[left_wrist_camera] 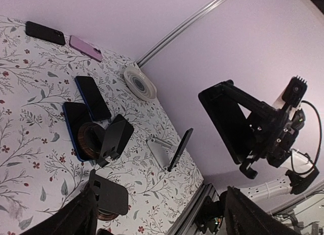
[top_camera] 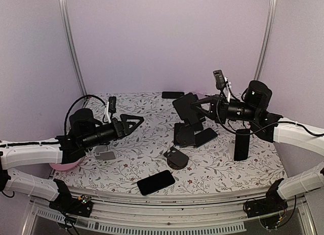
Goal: Place the phone on the phone stand
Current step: Pass from the right arm to the left
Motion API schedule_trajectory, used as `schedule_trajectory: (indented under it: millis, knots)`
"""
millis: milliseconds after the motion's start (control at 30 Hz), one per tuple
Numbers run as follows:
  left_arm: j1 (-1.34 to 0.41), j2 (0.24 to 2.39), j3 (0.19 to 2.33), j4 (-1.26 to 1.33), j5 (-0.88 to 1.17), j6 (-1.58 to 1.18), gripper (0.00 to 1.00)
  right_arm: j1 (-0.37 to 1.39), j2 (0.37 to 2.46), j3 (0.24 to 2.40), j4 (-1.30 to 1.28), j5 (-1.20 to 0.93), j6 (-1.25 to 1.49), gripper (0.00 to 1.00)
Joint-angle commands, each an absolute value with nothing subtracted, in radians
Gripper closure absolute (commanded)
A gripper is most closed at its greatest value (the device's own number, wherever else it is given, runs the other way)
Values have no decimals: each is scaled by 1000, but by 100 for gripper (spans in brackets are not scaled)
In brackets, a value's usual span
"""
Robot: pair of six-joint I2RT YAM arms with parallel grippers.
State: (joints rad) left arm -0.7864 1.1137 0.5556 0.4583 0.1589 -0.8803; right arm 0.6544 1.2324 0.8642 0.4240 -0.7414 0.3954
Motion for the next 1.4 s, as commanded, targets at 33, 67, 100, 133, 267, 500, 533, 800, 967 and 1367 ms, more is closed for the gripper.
schedule_trajectory:
  millis: [33,67,100,133,267,500,533,800,967,1367]
  knots:
    - [-782,1179,531,659,264,-1035,18,716,1256,816,821,-879,553,97]
    - [-782,1193,533,693,293,-1052,19,729,1269,811,858,-890,571,97]
    - [-782,1214,536,720,315,-1068,21,736,1284,809,890,-897,585,97]
    - [-784,1229,541,749,332,-1083,23,743,1297,807,924,-905,596,97]
    - [-802,1280,556,858,377,-1137,29,772,1354,807,1033,-922,648,97]
    - [-858,1334,605,918,384,-1165,37,798,1391,819,1060,-899,648,97]
    - [-865,1347,607,940,387,-1176,38,801,1393,818,1061,-894,645,97]
    - [-922,1441,647,1066,387,-1245,47,826,1410,819,1057,-875,613,97]
    - [-932,1471,652,1125,372,-1273,54,836,1415,814,1057,-866,600,97]
    - [-943,1498,644,1207,365,-1308,100,844,1382,787,952,-773,529,85]
